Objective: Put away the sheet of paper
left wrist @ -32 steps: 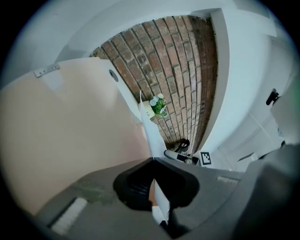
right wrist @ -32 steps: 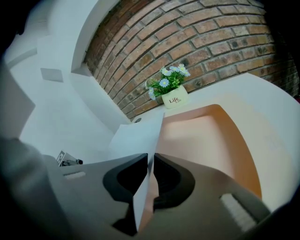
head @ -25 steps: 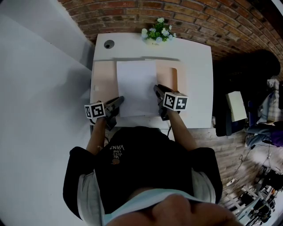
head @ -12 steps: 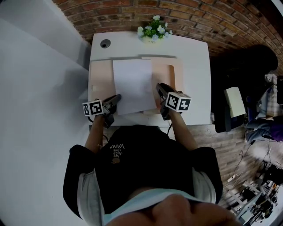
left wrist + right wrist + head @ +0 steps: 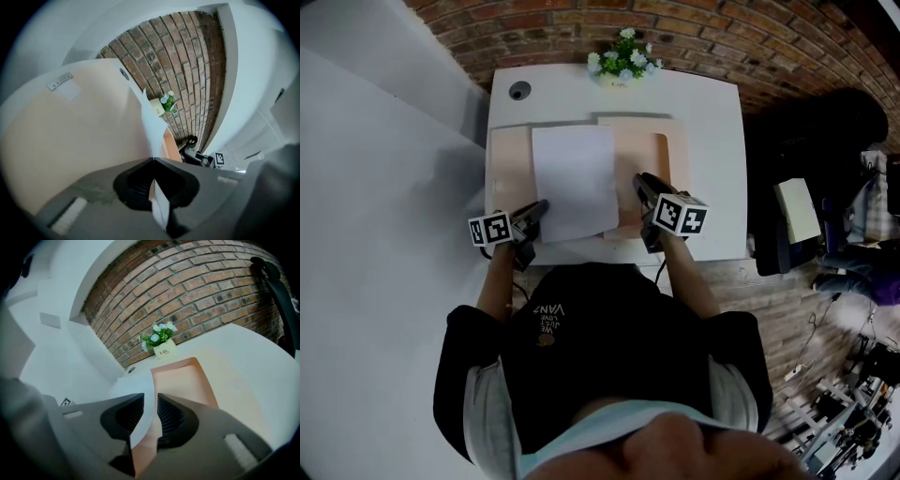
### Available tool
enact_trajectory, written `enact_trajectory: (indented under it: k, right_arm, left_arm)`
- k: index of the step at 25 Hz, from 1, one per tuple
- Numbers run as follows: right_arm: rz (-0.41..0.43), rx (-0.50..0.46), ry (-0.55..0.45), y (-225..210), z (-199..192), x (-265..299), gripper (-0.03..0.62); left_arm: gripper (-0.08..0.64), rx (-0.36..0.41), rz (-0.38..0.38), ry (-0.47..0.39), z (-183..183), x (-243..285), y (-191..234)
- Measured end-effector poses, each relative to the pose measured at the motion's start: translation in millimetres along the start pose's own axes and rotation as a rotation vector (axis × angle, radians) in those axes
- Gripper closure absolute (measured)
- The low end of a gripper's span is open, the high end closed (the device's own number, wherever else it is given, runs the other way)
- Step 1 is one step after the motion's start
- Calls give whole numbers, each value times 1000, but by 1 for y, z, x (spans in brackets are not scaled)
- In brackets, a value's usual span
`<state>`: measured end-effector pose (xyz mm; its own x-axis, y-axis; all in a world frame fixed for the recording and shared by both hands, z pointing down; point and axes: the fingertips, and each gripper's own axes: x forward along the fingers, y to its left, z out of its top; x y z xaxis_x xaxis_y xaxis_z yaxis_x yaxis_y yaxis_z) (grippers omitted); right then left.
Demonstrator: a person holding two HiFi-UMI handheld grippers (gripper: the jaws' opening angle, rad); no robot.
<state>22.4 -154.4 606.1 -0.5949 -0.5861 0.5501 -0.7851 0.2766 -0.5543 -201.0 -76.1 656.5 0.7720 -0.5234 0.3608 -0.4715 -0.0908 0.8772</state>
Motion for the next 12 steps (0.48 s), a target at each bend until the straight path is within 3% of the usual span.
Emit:
enact_trajectory:
  k: [12]
  right_arm:
    - [-1,1,-13,3,2,-3,505]
  left_arm:
    - [560,7,26,9,5,-6,10]
